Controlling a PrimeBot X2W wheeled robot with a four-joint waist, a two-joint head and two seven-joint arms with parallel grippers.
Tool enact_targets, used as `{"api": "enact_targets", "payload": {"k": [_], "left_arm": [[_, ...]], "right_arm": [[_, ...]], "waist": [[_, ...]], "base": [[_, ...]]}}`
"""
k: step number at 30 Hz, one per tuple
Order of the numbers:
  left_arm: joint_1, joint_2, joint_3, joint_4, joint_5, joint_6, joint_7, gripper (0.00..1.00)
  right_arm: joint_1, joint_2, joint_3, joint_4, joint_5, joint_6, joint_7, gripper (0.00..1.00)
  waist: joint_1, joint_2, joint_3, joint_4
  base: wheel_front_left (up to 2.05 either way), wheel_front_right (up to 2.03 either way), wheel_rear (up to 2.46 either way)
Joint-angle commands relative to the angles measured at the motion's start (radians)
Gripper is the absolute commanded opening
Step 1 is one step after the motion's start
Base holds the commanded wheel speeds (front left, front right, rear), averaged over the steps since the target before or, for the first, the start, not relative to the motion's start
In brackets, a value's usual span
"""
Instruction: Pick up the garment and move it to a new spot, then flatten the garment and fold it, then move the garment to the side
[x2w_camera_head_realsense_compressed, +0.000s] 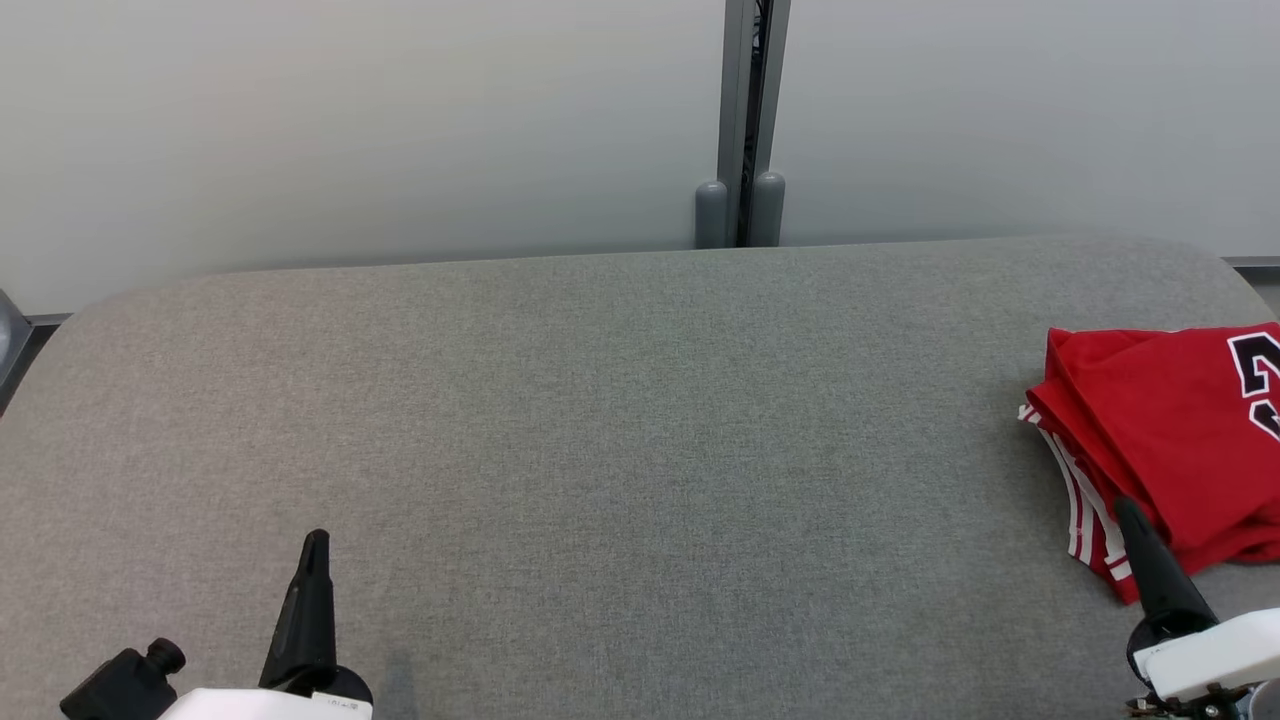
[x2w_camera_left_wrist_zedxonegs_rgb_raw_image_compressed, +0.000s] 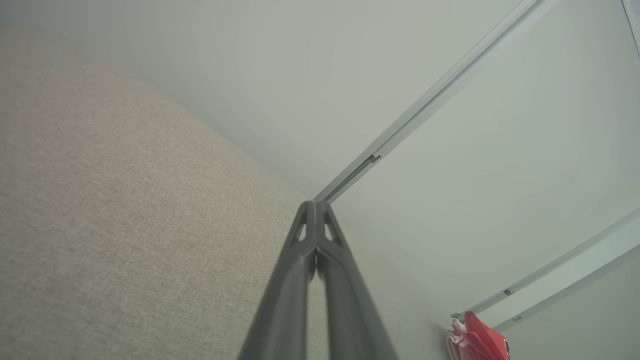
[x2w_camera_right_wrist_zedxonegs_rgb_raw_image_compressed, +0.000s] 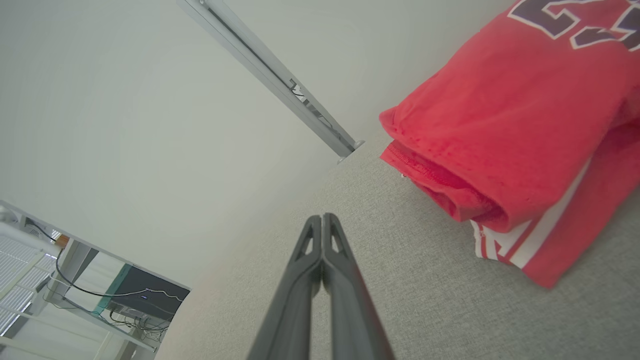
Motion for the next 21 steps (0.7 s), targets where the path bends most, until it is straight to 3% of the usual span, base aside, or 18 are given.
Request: {"api": "enact_targets", "payload": {"k": [1, 21], "left_arm": [[-0.024, 0.002, 0.005, -0.006, -0.025, -0.007, 0.002, 0.0], [-0.053, -0.027, 0.004, 0.008, -0.225, -0.036, 0.004, 0.0]], "right_arm": [[-0.026, -0.011, -0.009, -0.005, 0.029, 0.0, 0.006, 0.0], [-0.084, -0.022, -0.042, 0.079, 0.262, 0.001, 0.058, 0.0]], "waist": [[0.0, -0.0001, 0.0, 0.0], [0.0, -0.0001, 0.002, -0.002]], "base": [[0.0, 0.0, 0.0], [0.0, 0.0, 0.0]]}}
